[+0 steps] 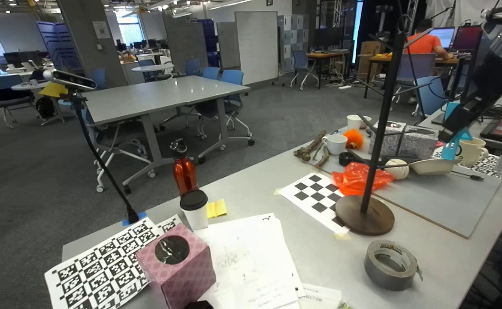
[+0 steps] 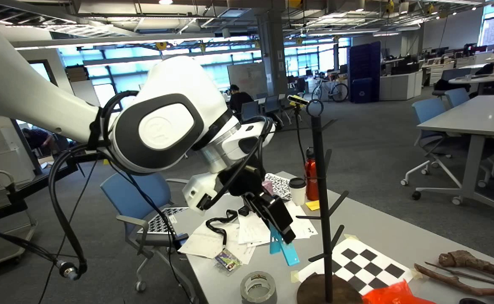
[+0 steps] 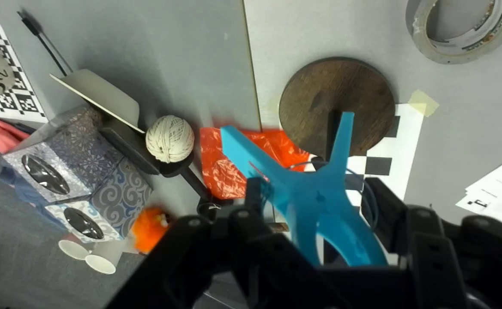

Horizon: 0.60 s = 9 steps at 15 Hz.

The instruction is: Place the peg on the table, hang the gray masking tape on the stand, then put it on the table

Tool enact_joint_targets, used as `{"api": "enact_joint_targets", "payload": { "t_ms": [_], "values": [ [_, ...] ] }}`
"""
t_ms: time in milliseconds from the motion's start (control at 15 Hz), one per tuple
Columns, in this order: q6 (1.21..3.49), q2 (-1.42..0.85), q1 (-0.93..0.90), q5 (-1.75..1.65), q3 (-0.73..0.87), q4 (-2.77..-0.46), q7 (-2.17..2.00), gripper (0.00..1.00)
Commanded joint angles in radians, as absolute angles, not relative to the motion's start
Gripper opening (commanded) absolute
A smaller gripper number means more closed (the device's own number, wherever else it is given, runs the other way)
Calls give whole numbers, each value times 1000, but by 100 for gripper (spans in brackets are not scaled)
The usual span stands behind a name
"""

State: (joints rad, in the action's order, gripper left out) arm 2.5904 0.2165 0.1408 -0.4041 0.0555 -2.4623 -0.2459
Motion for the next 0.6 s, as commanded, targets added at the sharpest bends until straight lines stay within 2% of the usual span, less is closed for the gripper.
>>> {"api": "enact_joint_targets", "payload": {
  "t_ms": [0,533],
  "values": [
    [2599,213,216,-532,38,-2500,-336,36],
    [2726,67,291,-698,104,-2488,-516,36]
  ]
}}
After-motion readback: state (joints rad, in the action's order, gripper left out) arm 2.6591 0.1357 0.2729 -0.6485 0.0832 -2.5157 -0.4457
